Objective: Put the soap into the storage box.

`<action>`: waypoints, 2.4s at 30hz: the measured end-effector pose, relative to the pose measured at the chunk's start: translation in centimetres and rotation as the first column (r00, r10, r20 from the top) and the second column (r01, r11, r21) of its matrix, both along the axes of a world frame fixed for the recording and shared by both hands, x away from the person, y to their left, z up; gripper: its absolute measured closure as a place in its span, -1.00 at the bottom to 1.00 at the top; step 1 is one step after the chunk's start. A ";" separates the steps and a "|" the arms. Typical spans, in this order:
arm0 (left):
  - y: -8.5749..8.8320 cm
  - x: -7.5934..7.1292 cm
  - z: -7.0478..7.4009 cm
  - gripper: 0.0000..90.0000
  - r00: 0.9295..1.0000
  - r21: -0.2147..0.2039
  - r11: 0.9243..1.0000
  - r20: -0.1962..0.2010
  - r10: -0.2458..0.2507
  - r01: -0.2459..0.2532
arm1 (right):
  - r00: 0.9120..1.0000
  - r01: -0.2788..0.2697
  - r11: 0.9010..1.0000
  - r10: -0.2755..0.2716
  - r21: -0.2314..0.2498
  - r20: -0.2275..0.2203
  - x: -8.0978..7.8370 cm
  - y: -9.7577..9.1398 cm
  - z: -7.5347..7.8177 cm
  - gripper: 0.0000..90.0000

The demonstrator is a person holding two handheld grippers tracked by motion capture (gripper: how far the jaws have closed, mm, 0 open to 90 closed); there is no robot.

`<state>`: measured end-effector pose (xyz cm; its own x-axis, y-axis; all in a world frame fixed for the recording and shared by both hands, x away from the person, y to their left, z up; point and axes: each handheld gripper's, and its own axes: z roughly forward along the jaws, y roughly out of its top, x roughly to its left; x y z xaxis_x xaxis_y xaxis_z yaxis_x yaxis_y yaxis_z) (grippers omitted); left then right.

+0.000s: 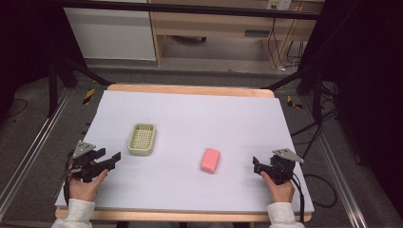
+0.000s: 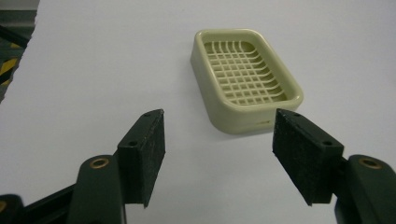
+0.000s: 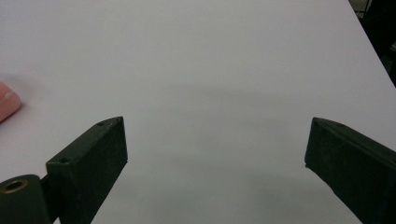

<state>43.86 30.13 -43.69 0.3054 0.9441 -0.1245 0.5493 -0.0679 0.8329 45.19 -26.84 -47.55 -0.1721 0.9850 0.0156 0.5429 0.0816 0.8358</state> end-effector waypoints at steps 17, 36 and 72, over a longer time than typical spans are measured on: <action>-2.3 0.1 2.1 -0.30 0.998 -0.006 0.999 0.043 -0.053 0.054 | 1.000 0.001 1.000 -0.001 -0.005 0.004 -0.1 0.1 -0.1 -0.86; -5.6 1.2 4.5 -0.35 0.989 -0.008 0.992 0.083 -0.123 0.124 | 1.000 -0.016 1.000 0.016 -0.005 0.001 -0.2 0.4 -0.1 -0.86; -15.7 4.3 4.8 -0.39 0.959 0.058 0.958 0.036 -0.282 0.280 | 0.999 -0.046 0.999 0.046 -0.001 -0.010 -0.3 0.6 -0.1 -0.85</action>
